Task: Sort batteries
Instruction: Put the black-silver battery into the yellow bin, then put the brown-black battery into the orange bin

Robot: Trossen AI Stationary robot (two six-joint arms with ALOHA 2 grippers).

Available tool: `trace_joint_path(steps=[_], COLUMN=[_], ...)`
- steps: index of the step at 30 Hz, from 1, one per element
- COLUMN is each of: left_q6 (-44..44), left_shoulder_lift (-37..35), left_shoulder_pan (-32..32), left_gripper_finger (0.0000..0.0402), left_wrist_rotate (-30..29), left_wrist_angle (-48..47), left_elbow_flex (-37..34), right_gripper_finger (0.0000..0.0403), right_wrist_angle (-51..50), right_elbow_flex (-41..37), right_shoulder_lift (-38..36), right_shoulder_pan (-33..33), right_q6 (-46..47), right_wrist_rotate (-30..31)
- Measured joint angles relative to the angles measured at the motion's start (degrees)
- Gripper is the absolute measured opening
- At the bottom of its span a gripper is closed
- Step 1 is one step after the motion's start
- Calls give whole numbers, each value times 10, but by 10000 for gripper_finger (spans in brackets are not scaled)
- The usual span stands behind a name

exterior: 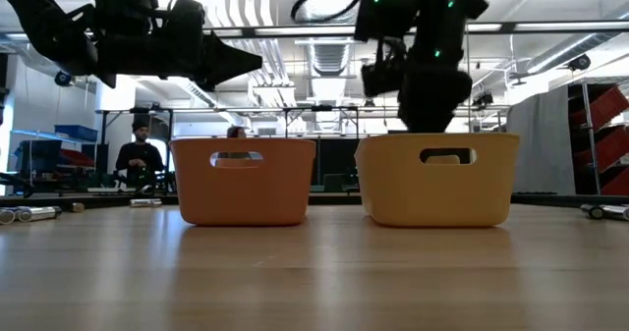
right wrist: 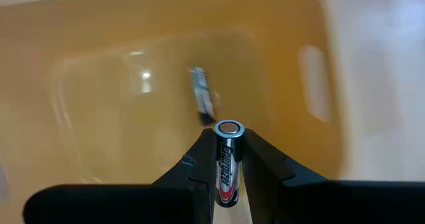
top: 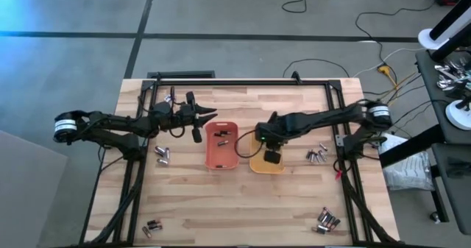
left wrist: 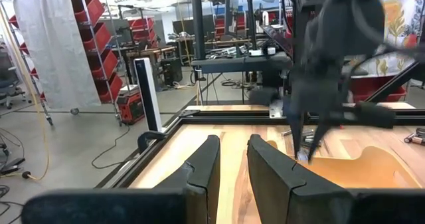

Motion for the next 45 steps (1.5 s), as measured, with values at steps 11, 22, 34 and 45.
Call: trace_joint_path(steps=[11, 22, 34, 45], left_q6=[0, 0, 0, -7], left_shoulder_lift=[0, 0, 0, 0], left_shoulder_pan=[0, 1, 1, 1], left_gripper_finger=[58, 58, 58, 58], left_wrist_rotate=[0, 0, 0, 0], left_wrist_angle=[0, 1, 1, 0], left_elbow_flex=[0, 0, 0, 0], right_gripper_finger=[47, 57, 91, 168], right_wrist_angle=[52, 89, 93, -73], right_elbow_flex=[10, 9, 12, 82], right_shoulder_lift=[90, 108, 112, 57], right_shoulder_pan=[-23, -36, -36, -2], right_q6=[-90, -104, -95, -76], right_wrist_rotate=[-6, -9, -5, 5])
